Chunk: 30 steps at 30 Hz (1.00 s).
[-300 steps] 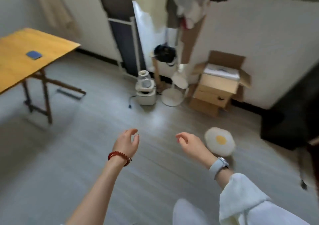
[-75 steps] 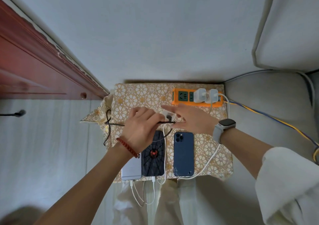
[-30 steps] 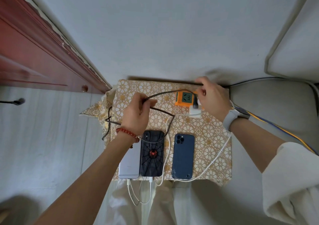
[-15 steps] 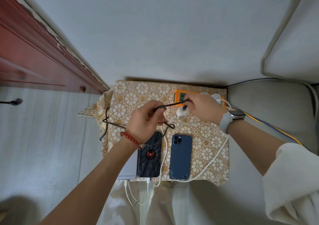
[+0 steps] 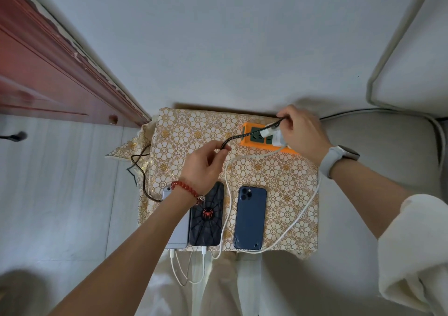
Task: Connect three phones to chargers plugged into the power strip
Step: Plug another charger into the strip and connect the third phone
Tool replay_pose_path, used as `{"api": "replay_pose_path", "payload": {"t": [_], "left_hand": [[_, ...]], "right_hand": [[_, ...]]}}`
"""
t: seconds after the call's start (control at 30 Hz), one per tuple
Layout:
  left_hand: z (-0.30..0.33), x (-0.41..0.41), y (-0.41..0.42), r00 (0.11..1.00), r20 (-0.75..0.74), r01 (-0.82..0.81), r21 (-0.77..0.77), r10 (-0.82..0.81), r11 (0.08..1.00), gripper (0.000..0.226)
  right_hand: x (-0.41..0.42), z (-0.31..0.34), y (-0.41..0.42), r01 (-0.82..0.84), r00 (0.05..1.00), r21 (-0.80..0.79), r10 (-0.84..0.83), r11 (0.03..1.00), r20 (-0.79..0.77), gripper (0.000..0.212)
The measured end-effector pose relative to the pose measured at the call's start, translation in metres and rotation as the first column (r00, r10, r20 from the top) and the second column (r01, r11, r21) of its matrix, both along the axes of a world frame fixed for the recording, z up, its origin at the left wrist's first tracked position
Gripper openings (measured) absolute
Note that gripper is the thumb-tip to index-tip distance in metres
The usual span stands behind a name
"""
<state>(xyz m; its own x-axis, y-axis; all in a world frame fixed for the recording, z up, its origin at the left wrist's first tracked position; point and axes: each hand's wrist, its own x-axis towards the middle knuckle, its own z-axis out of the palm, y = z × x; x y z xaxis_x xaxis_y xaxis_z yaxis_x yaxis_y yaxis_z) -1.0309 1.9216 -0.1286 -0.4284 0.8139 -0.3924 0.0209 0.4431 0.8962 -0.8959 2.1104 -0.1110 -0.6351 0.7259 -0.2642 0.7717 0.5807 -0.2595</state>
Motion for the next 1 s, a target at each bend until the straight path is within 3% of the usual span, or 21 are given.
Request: {"api": "replay_pose_path", "payload": {"t": [0.13, 0.3, 0.43, 0.6, 0.83, 1.0], "left_hand": [[-0.006, 0.001, -0.011, 0.996, -0.089, 0.011, -0.020, -0.013, 1.000, 0.014], [-0.008, -0.002, -0.021, 0.950, -0.312, 0.002, -0.038, -0.013, 0.999, 0.019], [-0.001, -0.001, -0.021, 0.891, -0.451, 0.049, -0.031, -0.058, 0.998, 0.021], [-0.004, -0.002, -0.024, 0.889, -0.447, 0.089, -0.037, -0.096, 0.995, 0.022], [-0.008, 0.006, -0.028, 0.889, -0.428, 0.142, -0.078, -0.161, 0.987, 0.024], [-0.008, 0.004, -0.027, 0.897, -0.411, 0.137, -0.092, -0.163, 0.986, 0.024]], "right_hand": [[0.000, -0.006, -0.001, 0.029, 0.990, -0.091, -0.016, 0.995, 0.140, 0.017], [-0.005, -0.012, -0.014, 0.118, 0.984, 0.034, -0.121, 0.992, 0.133, 0.022], [-0.007, -0.011, -0.020, 0.248, 0.959, 0.031, -0.250, 0.968, 0.136, 0.021], [-0.005, -0.009, -0.020, 0.157, 0.985, -0.004, -0.156, 0.988, 0.074, 0.013], [-0.004, -0.008, -0.022, 0.182, 0.976, -0.124, -0.194, 0.976, -0.099, 0.012], [-0.006, -0.017, -0.025, 0.214, 0.971, -0.032, -0.217, 0.976, -0.097, 0.015]]}}
